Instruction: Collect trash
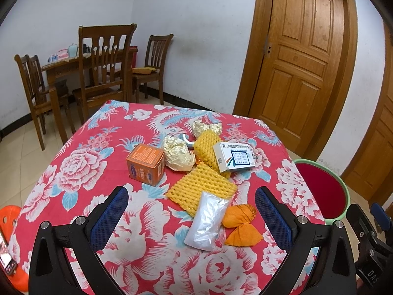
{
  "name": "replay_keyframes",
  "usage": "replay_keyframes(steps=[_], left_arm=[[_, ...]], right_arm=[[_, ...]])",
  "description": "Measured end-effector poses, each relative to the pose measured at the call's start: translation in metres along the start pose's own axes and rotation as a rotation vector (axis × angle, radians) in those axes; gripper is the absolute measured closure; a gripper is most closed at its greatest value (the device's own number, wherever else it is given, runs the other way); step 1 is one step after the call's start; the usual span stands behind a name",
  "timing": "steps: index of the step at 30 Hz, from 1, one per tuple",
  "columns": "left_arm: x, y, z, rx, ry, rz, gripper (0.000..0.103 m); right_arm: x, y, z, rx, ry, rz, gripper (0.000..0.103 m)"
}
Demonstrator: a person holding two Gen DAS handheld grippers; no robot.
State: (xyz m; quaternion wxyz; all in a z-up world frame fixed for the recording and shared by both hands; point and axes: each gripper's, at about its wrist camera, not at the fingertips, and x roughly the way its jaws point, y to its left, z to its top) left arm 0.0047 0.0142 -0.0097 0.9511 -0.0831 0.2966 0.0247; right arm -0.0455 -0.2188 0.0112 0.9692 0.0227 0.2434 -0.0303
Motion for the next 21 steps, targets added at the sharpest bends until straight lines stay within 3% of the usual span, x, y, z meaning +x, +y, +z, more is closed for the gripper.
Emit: replay_keyframes(steps=[21], left_arm=[[0.016,0.008,0.005,0.021,0.028,0.038,0.001]], right_arm=[[0.015,0.008,0.004,-0.031,0.025,0.012,0.001]])
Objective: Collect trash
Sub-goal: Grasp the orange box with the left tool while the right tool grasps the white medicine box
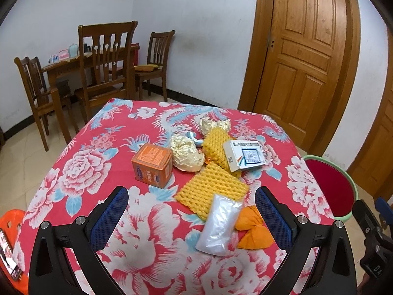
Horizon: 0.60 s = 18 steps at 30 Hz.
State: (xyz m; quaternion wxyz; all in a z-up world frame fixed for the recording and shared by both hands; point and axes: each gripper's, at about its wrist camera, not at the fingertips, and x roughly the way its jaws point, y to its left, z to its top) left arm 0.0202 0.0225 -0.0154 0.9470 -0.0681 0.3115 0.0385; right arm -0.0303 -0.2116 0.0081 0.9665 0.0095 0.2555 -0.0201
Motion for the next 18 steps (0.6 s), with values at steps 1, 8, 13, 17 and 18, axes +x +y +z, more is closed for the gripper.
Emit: replay_keyframes(steps=[1,8,13,17,18], left_arm=[[0.001,0.001,0.001,0.001,0.001,0.004,0.001],[0.027,0.017,0.015,0.001,0.037,0.045,0.001],[0.044,0.024,0.028,0.004,0.047,0.069,0.001],[0.054,0.030,0.036,0.024,0.056,0.087,0.001],[0.057,0.031,0.037,0.030,0.060,0.092,0.001]], right_arm=[[0.002,0.000,0.001,-0.003,0.002,0.001,0.001],[0.022,0.001,0.008,-0.013,0.033,0.018,0.001],[0.036,0.004,0.012,-0.026,0.049,0.029,0.001],[0.045,0.006,0.019,-0.032,0.058,0.042,0.001],[0.048,0.007,0.020,-0.035,0.062,0.047,0.001]])
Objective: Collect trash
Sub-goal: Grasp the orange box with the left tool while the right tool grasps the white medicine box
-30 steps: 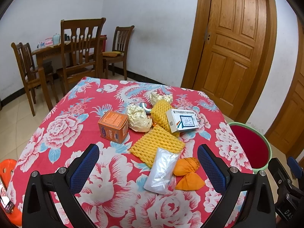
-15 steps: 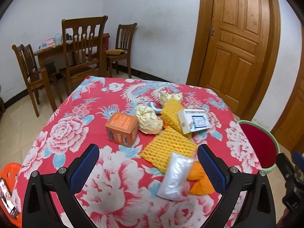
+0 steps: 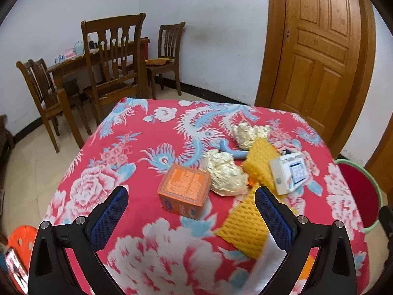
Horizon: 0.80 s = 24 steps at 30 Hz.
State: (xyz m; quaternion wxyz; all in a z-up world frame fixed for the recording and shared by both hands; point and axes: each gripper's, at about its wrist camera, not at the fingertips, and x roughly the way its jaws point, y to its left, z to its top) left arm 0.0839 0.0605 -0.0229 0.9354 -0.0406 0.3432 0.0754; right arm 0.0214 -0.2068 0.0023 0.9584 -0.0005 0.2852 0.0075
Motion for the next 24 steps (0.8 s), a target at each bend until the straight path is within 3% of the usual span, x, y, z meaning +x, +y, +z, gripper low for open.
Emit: replay_keyframes(steps=[12,24], left_arm=[[0.032,0.016,0.005,-0.016,0.057,0.013,0.001],[0.058,0.020,0.004,-0.021,0.115,-0.022,0.009]], right_arm=[[0.047,0.034,0.029,-0.078,0.095,0.139,0.001],[0.119,0.069,0.038,-0.126,0.247,0.269,0.001]])
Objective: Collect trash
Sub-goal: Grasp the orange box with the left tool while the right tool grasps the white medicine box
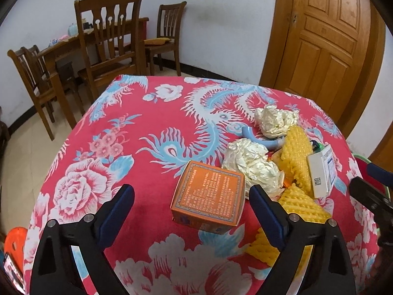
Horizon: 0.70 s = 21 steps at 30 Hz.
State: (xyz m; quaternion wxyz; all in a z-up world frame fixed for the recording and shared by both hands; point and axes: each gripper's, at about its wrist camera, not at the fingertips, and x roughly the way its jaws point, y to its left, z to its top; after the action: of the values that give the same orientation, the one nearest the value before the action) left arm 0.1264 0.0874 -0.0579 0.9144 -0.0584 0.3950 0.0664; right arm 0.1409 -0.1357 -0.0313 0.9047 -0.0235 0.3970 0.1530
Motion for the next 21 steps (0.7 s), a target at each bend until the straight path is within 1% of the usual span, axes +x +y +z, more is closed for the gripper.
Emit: replay_keyframes(steps=[5,13,18,19,20,21], left_arm=[[0.006,0.004,0.000,-0.013,0.010,-0.012,0.009],[0.014,0.005,-0.002,-0.022,0.032,-0.017,0.009],[0.017,0.006,-0.003,-0.022,0.035,-0.021,0.009],[0.018,0.005,-0.003,-0.023,0.036,-0.024,0.012],[0.018,0.006,-0.003,-0.024,0.036,-0.028,0.018],[0.020,0.006,-0.003,-0.026,0.042,-0.035,0.021]], right_arm=[[0.020,-0.001,0.005,0.001,0.037,0.057,0.001],[0.053,0.000,0.014,-0.040,0.109,0.079,0.001],[0.067,-0.002,0.013,-0.024,0.144,0.097,0.001],[0.069,-0.002,0.012,-0.021,0.155,0.100,0.001],[0.070,-0.001,0.011,-0.021,0.162,0.100,0.001],[0.071,-0.001,0.011,-0.020,0.166,0.098,0.001]])
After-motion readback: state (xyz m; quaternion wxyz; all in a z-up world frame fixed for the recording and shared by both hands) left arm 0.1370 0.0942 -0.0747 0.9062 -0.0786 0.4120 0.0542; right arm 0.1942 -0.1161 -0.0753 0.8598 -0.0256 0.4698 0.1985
